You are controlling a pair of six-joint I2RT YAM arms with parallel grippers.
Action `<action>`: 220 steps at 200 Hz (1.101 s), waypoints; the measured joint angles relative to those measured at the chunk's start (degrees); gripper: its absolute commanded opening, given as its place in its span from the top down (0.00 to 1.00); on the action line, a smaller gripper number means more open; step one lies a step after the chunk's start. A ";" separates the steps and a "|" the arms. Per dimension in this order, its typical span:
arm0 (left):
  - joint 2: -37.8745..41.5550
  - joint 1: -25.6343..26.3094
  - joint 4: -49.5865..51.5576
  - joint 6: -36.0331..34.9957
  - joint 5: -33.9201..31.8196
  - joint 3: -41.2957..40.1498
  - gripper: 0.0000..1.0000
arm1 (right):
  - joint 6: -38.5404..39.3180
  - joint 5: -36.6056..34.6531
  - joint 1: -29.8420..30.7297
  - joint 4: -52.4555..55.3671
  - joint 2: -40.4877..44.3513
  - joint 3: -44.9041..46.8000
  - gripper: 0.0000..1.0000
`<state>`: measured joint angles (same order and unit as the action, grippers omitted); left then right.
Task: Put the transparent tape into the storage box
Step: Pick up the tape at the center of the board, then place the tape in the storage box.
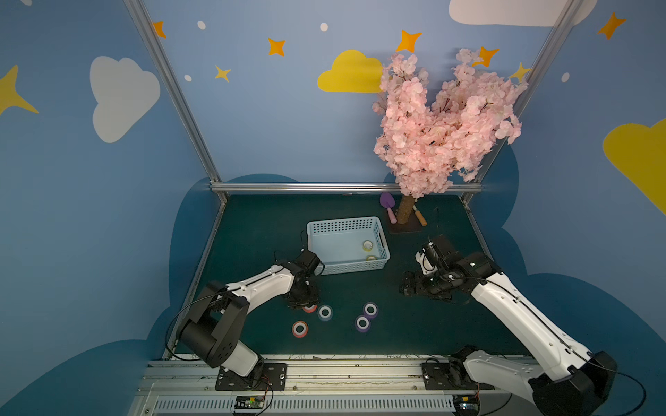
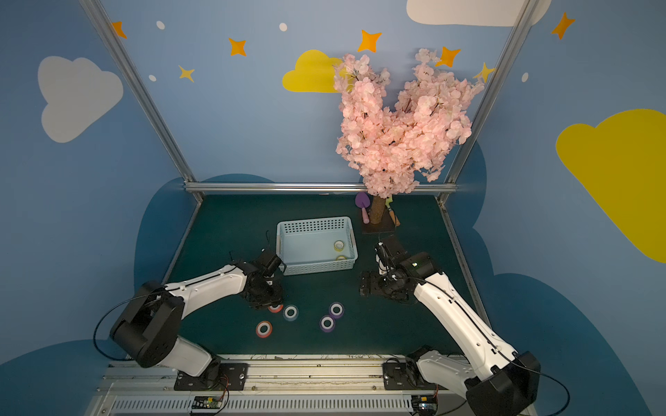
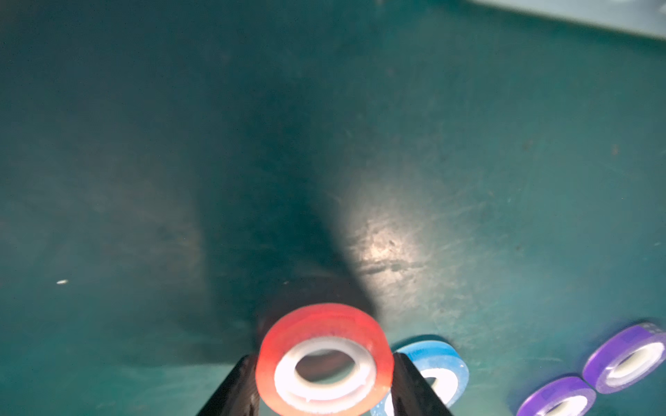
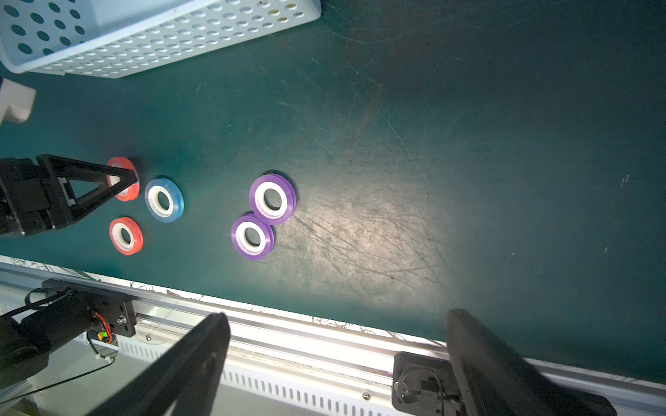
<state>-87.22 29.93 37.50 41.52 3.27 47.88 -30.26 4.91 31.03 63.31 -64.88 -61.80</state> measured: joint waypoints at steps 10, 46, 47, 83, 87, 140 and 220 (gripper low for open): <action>1.16 -0.37 0.50 -0.02 -0.39 0.00 0.44 | 0.00 0.00 0.00 0.00 0.00 0.00 0.02; 5.62 -2.38 2.78 -0.59 -1.27 0.00 0.46 | 0.00 0.02 0.00 -0.04 0.00 0.09 0.02; 5.70 -2.43 2.84 -0.61 -1.31 0.00 0.46 | 0.00 0.02 0.00 -0.04 0.00 0.09 0.02; 9.70 -3.96 6.78 -2.36 -2.34 0.83 0.46 | 0.02 0.04 0.00 -0.09 -0.17 0.11 0.02; 10.03 -4.07 7.32 -2.58 -2.45 1.18 0.46 | 0.02 0.07 0.00 -0.09 -0.26 0.11 0.02; 11.91 -4.63 11.78 -6.36 -4.17 9.46 0.47 | 0.09 0.15 0.00 -0.92 -2.19 0.11 0.02; 2.10 -4.70 13.27 -13.49 -4.96 25.55 0.47 | 0.96 0.13 0.00 -1.90 -6.32 -2.47 0.02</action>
<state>-85.12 25.23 50.76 28.03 -1.69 73.43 -29.30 5.04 31.03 61.41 -71.20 -64.27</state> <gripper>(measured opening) 0.531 0.981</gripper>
